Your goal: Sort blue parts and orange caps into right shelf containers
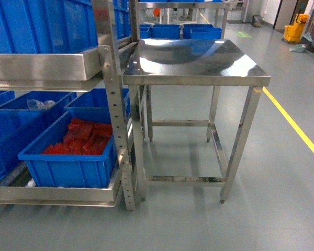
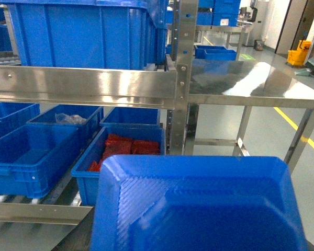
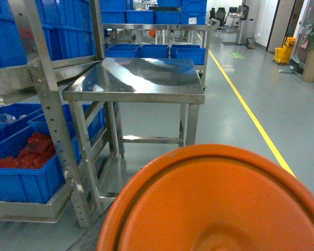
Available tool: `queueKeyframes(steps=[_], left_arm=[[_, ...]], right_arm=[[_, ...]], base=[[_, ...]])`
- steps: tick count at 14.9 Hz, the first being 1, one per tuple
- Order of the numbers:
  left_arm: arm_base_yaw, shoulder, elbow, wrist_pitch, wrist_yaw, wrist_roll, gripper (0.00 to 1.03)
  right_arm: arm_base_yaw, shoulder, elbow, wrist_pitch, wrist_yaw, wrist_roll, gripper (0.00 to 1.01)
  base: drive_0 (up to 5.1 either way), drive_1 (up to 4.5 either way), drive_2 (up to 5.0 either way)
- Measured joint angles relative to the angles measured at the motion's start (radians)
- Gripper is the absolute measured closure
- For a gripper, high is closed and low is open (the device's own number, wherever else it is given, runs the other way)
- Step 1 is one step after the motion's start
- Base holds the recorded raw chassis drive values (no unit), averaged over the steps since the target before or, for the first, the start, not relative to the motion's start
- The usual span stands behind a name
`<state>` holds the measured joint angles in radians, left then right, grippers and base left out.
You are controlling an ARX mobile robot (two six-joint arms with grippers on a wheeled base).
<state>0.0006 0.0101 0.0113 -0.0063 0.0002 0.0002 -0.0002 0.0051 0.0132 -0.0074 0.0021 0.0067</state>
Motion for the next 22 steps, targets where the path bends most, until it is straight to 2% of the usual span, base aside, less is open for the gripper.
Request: queueKeyframes(steps=[10,22], left_arm=[[0.0,0.0,0.0,0.0,0.0,0.0,0.62],[0.0,0.0,0.0,-0.001,-0.002,0.0,0.62]], right_arm=[[0.0,0.0,0.0,-0.002,0.0,0.0,0.59],[0.0,0.0,0.0,0.004,0.0,0.0,0.59]], base=[[-4.7,3.75,0.9],[-5.0,2.39,2.4]])
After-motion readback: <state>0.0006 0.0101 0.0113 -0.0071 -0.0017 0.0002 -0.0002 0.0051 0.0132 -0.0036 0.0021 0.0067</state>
